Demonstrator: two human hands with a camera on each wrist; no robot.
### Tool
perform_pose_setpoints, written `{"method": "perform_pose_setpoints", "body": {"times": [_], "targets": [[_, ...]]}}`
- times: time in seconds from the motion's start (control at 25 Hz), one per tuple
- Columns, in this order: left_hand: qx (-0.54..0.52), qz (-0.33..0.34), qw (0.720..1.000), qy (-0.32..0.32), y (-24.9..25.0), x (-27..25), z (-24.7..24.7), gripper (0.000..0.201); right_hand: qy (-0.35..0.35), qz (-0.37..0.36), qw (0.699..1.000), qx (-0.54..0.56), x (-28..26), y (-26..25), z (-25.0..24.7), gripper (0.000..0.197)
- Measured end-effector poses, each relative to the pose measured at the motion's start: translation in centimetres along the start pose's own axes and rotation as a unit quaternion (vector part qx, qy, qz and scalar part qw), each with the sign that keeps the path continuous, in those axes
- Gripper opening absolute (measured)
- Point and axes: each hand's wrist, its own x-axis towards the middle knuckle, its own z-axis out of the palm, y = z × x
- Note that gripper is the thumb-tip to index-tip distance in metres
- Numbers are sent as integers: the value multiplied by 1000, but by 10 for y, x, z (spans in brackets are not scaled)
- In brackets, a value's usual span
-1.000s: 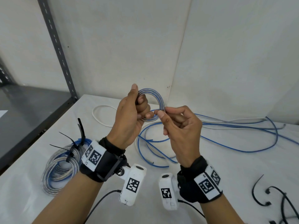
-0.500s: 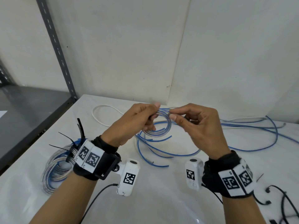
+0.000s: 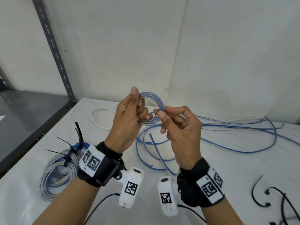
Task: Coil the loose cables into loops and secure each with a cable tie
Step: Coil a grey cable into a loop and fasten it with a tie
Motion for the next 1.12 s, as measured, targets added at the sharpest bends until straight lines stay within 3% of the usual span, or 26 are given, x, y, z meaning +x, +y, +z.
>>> {"method": "perform_pose_setpoints", "body": {"times": [0.12, 0.2, 0.32, 0.44, 0.56, 0.68, 0.76, 0.92, 1.0, 1.12], "targets": [[4, -38, 999, 3, 0, 1, 1, 47, 13, -47, 998, -31, 2, 0, -4, 14], [67, -62, 995, -40, 6, 2, -6, 45, -2, -63, 995, -76, 9, -4, -15, 11], [269, -28, 948, -168, 13, -1, -21, 35, -113, -48, 980, -160, 18, -13, -38, 9], [342, -47, 914, -213, 18, -3, -27, 20, -184, -38, 955, -230, 20, -18, -50, 8], [346, -43, 916, -198, 19, -3, -27, 16, -176, -45, 956, -231, 20, -19, -48, 8], [287, -5, 947, -143, 19, 0, -28, 21, -109, -67, 974, -185, 22, -19, -43, 6], [250, 20, 962, -105, 18, 2, -28, 22, -60, -46, 989, -125, 22, -17, -38, 7], [184, 29, 981, -50, 14, 1, -20, 20, -40, -6, 997, -60, 15, -9, -22, 17], [190, -1, 979, -74, 15, 0, -19, 23, -37, -24, 997, -65, 17, -9, -24, 16], [213, -143, 952, -167, 13, -2, -17, 49, -132, -16, 984, -121, 20, -13, -39, 11]]}}
